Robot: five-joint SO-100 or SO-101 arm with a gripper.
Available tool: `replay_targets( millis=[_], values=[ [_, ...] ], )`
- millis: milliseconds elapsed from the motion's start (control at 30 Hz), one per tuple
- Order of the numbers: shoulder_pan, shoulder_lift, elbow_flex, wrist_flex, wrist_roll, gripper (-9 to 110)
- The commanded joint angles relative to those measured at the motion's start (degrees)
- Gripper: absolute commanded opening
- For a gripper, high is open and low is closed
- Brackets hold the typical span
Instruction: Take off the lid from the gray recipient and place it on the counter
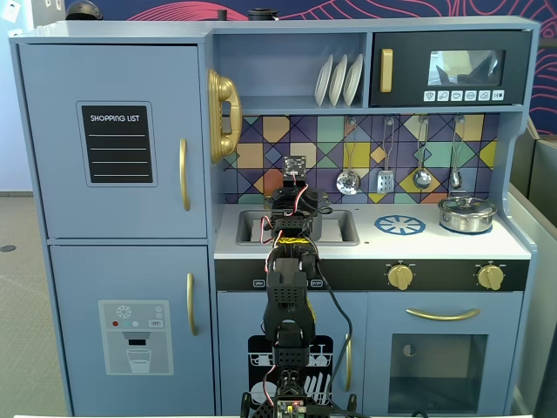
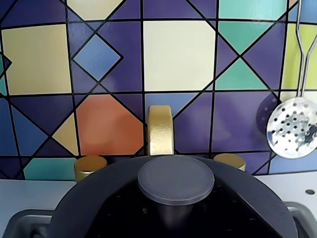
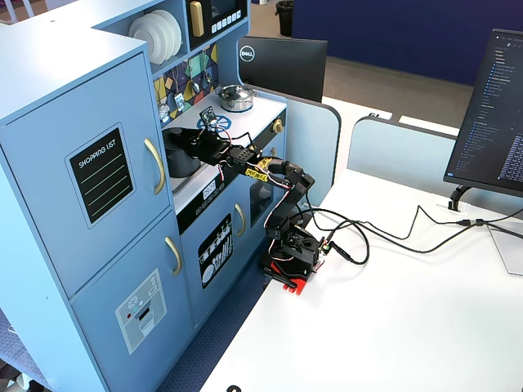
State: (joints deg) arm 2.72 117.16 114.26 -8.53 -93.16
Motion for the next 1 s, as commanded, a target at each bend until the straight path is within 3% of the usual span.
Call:
replay_targets(
  millis=[0,300,733,967],
  values=[
    [-0.7,5.4,-3.5,-0.5,-1.1,0],
    [2.1,11.3,-3.9,3.2,-2.1,0],
    [25.2,10.7,-1.5,2.8,1.6,0],
    [29.9,6.2,3.9,-2.9,2.4,0]
  ],
)
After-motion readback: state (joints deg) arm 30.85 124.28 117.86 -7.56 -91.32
